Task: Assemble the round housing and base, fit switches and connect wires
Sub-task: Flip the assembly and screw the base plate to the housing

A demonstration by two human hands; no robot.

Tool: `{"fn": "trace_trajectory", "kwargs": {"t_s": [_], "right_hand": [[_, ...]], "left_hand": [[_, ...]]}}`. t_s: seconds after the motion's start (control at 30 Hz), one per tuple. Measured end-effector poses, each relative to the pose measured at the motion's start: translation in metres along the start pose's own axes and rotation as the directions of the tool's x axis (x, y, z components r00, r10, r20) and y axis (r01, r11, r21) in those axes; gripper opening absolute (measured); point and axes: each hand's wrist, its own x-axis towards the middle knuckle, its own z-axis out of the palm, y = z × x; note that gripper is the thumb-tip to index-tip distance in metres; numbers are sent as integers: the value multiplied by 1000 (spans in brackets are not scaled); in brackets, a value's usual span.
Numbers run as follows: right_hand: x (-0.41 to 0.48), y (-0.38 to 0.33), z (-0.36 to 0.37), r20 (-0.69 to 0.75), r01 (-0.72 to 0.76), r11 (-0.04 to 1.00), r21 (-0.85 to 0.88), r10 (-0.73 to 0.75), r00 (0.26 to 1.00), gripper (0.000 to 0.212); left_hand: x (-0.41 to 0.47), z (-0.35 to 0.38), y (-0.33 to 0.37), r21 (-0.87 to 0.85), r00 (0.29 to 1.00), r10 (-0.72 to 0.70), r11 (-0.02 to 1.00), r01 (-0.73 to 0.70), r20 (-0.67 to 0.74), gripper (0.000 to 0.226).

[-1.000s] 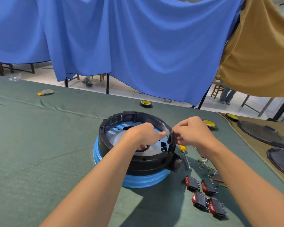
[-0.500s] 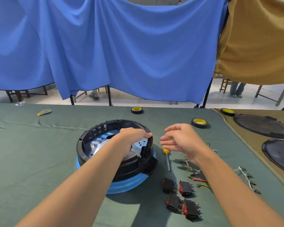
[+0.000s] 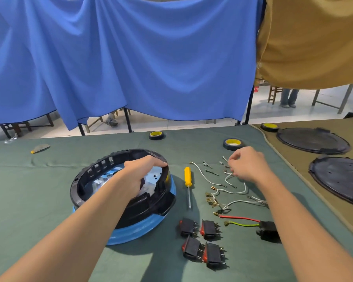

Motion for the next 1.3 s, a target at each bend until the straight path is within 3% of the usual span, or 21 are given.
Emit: {"fn": "trace_trajectory", "kwargs": {"t_s": [0.13, 0.27, 0.6, 0.9, 1.03, 1.17, 1.3], "right_hand": [[0, -5, 11, 65, 107, 980, -168, -98, 993, 19], [0, -11, 23, 106, 161, 964, -213, -141, 984, 19], [6, -19, 55, 56, 200, 904, -378, -194, 979, 25], [7, -20, 65, -27, 210, 851, -482, -254, 967, 25], [2, -24, 57, -40, 201, 907, -369, -232, 972, 32], [-8, -27, 44, 2, 197, 979, -50, -197, 980, 34], [-23, -41, 32, -35, 223, 961, 161, -221, 975, 33]], "left_hand": [[0, 1, 0, 6, 1000, 7, 1000, -7, -5, 90], [-1, -1, -1, 11, 1000, -7, 1000, 6, 21, 88], [1, -5, 1, 52, 993, 16, 998, -23, 118, 69], [8, -6, -3, -29, 989, 51, 998, -47, 139, 80], [2, -12, 2, -102, 984, 89, 992, -73, 156, 69], [-13, -24, 16, -219, 953, 122, 974, -61, 279, 67], [-29, -34, 31, -387, 906, 238, 917, -91, 351, 67]]}}
